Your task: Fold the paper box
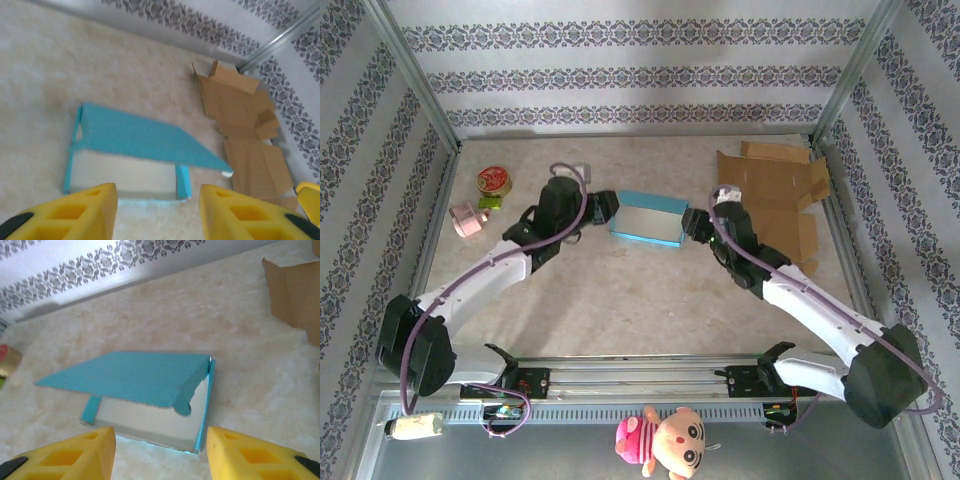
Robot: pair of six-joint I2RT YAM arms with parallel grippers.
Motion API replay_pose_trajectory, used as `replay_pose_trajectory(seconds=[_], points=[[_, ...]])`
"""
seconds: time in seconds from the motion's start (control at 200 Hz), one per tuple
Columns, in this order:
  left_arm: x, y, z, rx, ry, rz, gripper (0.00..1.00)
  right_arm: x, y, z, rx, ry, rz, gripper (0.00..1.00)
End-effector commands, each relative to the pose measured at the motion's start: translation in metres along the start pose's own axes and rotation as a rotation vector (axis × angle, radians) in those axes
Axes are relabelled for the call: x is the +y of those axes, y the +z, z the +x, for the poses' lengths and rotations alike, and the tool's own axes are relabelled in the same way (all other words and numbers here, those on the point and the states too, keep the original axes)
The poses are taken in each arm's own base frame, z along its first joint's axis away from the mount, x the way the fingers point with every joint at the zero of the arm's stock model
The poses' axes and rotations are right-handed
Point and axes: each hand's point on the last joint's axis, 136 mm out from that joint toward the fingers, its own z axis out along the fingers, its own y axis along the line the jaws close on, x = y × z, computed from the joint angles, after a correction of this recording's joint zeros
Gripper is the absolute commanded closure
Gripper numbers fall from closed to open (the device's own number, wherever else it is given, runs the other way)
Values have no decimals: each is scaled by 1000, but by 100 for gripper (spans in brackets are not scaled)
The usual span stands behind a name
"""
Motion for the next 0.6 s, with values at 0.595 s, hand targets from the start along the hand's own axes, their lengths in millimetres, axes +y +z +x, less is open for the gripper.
replay_pose_trajectory(seconds=[0.595], points=[[61,128,39,535,-124,-4,36,-18,104,40,570,207,121,59]])
